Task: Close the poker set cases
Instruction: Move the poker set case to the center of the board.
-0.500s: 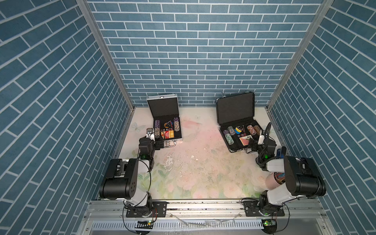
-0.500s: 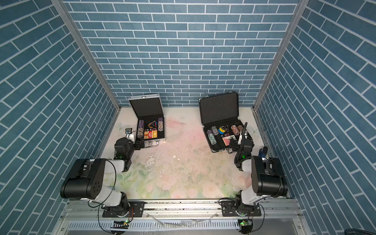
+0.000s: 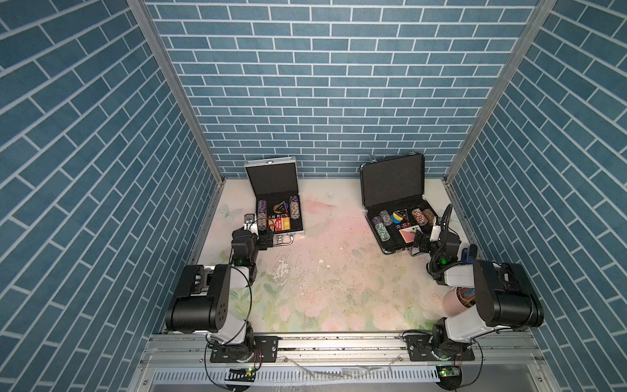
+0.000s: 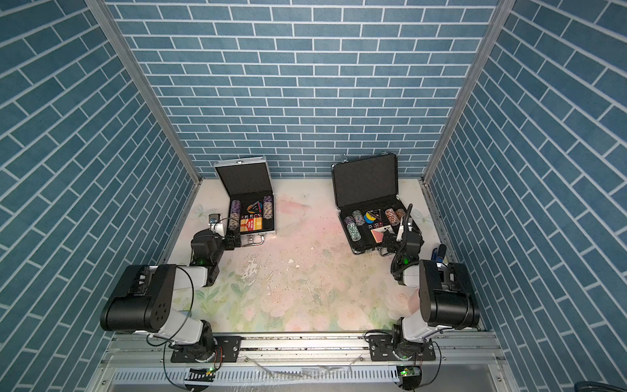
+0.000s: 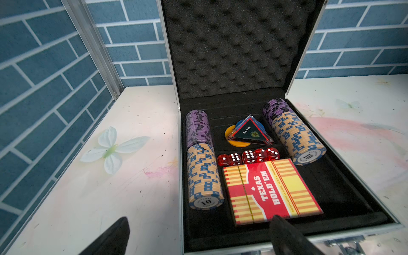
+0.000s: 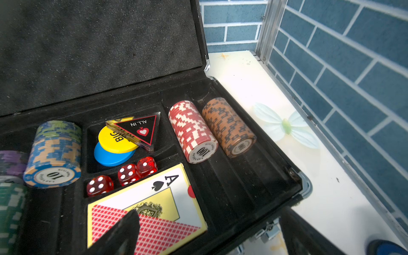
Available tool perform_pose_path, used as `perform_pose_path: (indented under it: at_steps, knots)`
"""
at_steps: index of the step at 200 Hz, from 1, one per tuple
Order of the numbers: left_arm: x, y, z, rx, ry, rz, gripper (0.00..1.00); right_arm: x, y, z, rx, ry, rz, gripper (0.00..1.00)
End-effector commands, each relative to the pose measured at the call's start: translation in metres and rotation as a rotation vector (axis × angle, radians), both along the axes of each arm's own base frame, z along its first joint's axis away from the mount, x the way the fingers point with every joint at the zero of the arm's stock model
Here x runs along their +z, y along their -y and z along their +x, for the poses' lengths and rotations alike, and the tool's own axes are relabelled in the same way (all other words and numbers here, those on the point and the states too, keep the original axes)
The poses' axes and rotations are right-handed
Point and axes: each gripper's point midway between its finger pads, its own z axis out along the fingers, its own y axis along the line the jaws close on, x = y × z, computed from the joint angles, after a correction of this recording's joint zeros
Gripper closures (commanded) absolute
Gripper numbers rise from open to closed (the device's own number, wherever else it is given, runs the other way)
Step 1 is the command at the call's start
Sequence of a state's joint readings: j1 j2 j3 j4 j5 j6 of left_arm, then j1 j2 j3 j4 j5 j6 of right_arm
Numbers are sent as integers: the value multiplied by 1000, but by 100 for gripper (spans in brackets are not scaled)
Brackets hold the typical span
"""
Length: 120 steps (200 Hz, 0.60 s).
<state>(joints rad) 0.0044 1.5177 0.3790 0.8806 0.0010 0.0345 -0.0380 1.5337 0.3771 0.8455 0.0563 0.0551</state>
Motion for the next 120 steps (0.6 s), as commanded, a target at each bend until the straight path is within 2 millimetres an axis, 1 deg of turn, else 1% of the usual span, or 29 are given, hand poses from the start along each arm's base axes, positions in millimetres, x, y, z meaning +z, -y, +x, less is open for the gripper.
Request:
perform_pose_path:
  at_steps: [1, 120]
  knots:
    - [-4, -1, -1, 1, -12, 6, 0, 7, 0, 6, 4, 24, -2, 1]
    - [-3, 0, -1, 4, -19, 17, 1, 8, -1, 6, 13, 16, -3, 1]
